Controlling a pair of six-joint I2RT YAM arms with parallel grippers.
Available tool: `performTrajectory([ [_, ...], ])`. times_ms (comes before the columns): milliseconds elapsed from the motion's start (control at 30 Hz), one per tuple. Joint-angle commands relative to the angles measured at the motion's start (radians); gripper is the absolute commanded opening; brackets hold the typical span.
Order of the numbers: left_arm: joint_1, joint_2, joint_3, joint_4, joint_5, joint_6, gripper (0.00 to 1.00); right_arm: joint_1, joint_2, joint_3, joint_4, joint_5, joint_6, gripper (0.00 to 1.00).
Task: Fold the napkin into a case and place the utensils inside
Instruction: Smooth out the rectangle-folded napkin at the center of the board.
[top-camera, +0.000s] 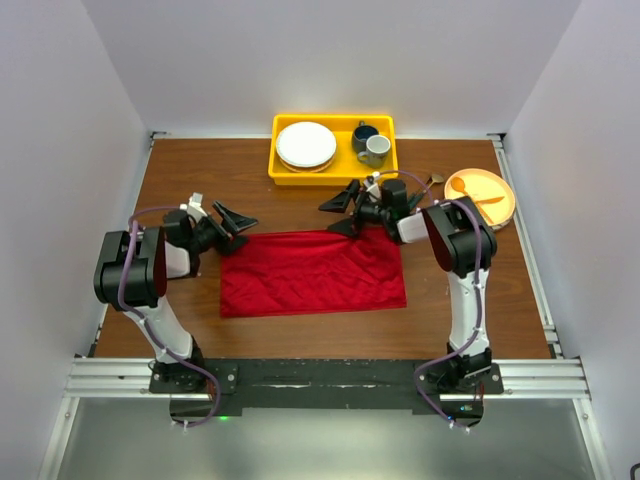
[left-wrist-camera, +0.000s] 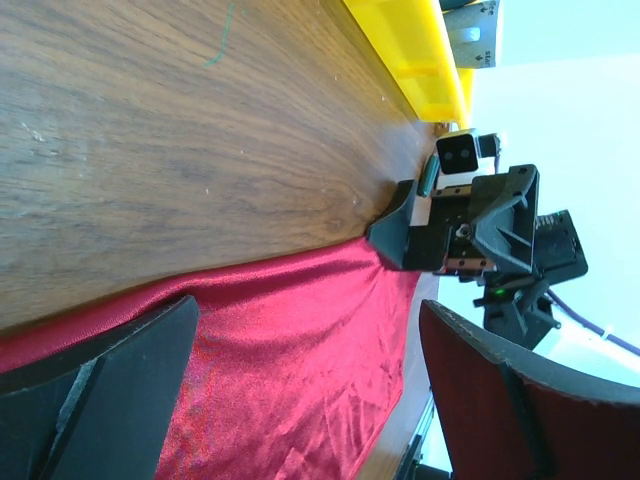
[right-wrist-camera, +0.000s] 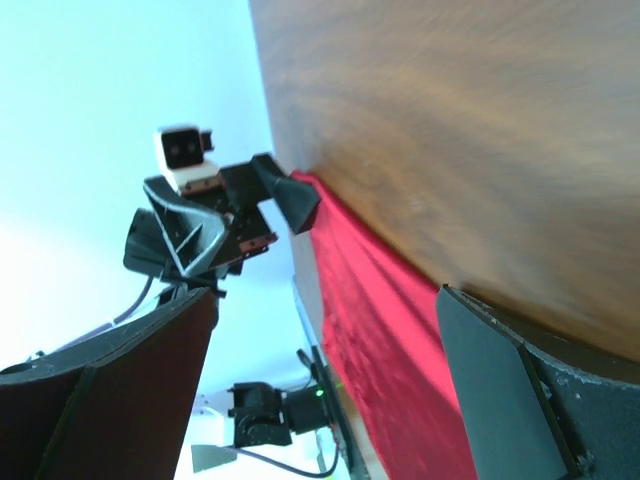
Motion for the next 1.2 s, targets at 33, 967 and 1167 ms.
performTrajectory([
  [33, 0.033, 0.045, 0.0, -0.136, -0.109, 0.11, 1.0, -0.094, -0.037, -0.035, -0.222, -0.031, -0.226, 0.98],
  [967, -0.28, -0.219, 0.114, -0.098, -0.016, 0.113, 1.0, -0.163, -0.393, 0.028, -0.664, -0.095, -0.639, 0.94],
  [1167, -0.461, -0.076, 0.177, 0.04, -0.129, -0.026, 1.0, -0.145, -0.353, 0.033, -0.777, 0.007, -0.729, 0.59],
])
